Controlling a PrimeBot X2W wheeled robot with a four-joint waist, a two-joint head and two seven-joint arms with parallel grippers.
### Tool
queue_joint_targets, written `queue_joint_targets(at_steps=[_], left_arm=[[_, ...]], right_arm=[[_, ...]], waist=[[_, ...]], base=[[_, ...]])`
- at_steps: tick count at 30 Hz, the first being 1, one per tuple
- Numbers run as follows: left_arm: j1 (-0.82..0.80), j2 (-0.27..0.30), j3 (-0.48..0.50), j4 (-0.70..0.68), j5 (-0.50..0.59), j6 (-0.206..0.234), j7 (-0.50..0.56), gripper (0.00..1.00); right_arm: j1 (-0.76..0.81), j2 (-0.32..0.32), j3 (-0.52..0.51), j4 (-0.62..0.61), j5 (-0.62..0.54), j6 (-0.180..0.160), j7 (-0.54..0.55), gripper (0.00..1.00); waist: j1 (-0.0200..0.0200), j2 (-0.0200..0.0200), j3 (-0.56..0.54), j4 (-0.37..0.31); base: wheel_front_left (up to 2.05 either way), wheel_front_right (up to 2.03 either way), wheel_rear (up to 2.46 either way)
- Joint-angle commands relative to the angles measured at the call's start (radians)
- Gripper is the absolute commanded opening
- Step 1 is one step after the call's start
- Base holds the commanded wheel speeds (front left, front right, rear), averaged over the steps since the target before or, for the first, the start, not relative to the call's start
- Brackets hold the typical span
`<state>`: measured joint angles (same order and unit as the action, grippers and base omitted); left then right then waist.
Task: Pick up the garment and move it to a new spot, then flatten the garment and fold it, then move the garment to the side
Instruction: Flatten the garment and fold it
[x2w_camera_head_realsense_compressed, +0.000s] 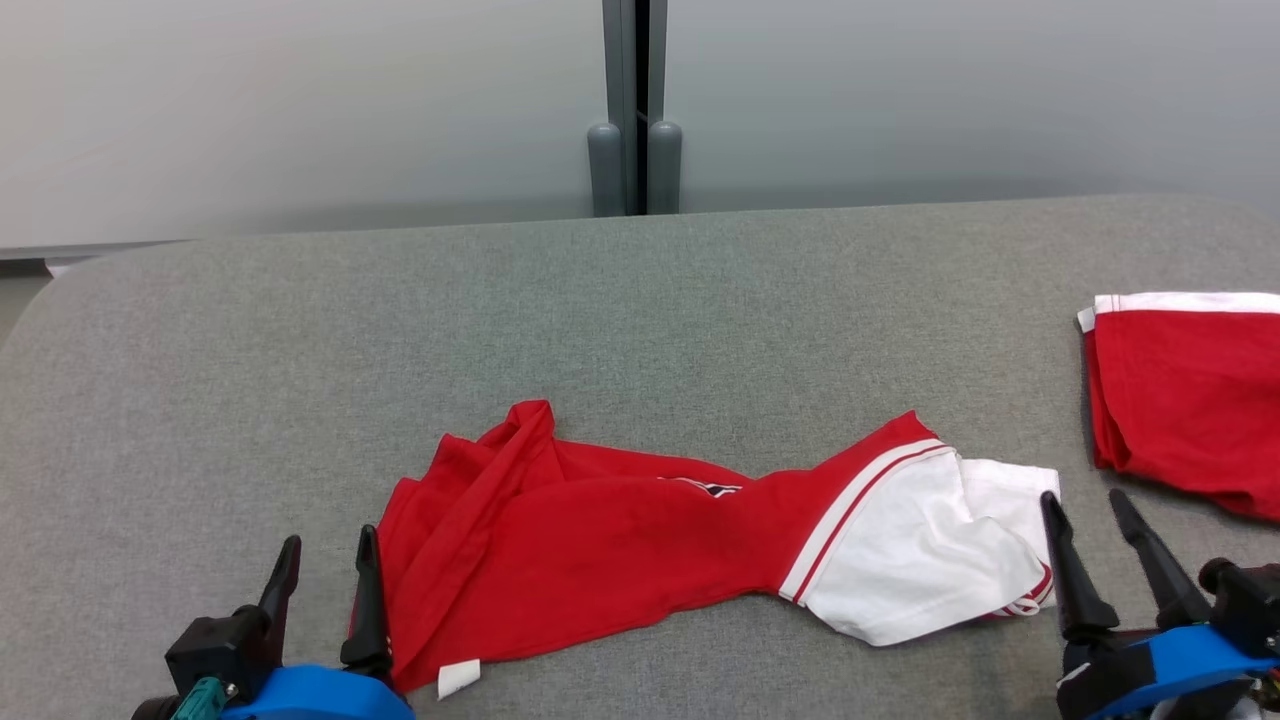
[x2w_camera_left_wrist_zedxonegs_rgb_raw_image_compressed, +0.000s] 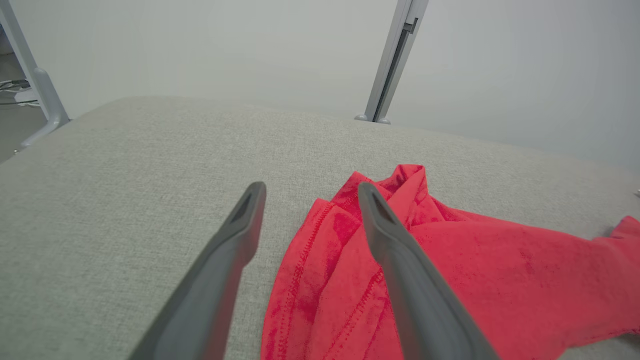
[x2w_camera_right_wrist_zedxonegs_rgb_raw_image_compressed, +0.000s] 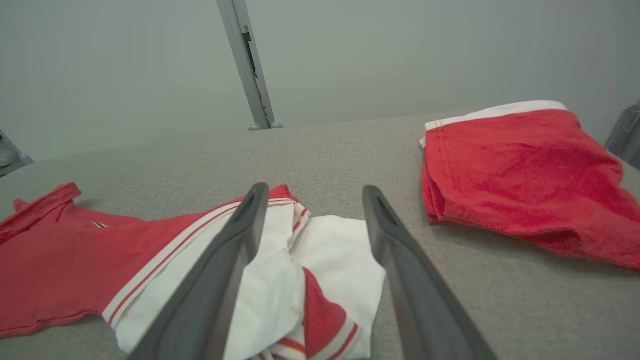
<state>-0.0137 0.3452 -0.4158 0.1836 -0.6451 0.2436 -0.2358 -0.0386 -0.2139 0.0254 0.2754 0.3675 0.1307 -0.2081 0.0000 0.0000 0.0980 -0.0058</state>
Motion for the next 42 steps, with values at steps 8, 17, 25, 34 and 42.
queue_joint_targets(at_steps=[8, 17, 25, 34, 42], left_arm=[[-0.017, 0.090, -0.004, -0.131, 0.123, 0.059, -0.008, 1.00], [0.033, 0.146, -0.010, -0.243, 0.160, 0.110, 0.048, 1.00], [0.049, 0.152, -0.006, -0.275, 0.156, 0.127, 0.056, 1.00], [0.056, 0.143, -0.038, -0.237, 0.119, 0.093, 0.104, 1.00], [0.102, 0.083, -0.085, -0.053, 0.016, 0.027, 0.169, 1.00]], right_arm=[[0.094, 0.043, -0.121, -0.309, -0.119, 0.000, 0.098, 1.00], [0.164, 0.096, -0.139, -0.489, -0.165, 0.000, 0.199, 1.00], [0.176, 0.114, -0.140, -0.524, -0.170, 0.000, 0.218, 1.00], [0.179, 0.118, -0.136, -0.516, -0.166, 0.000, 0.224, 1.00], [0.187, 0.134, -0.131, -0.482, -0.145, 0.000, 0.218, 1.00]], waist=[[0.0000, 0.0000, -0.046, -0.013], [0.0000, 0.0000, -0.067, -0.019], [0.0000, 0.0000, -0.060, -0.018], [0.0000, 0.0000, -0.049, -0.015], [0.0000, 0.0000, -0.013, -0.013]], base=[[0.00, 0.00, 0.00], [0.00, 0.00, 0.00], [0.00, 0.00, 0.00], [0.00, 0.00, 0.00], [0.00, 0.00, 0.00]])
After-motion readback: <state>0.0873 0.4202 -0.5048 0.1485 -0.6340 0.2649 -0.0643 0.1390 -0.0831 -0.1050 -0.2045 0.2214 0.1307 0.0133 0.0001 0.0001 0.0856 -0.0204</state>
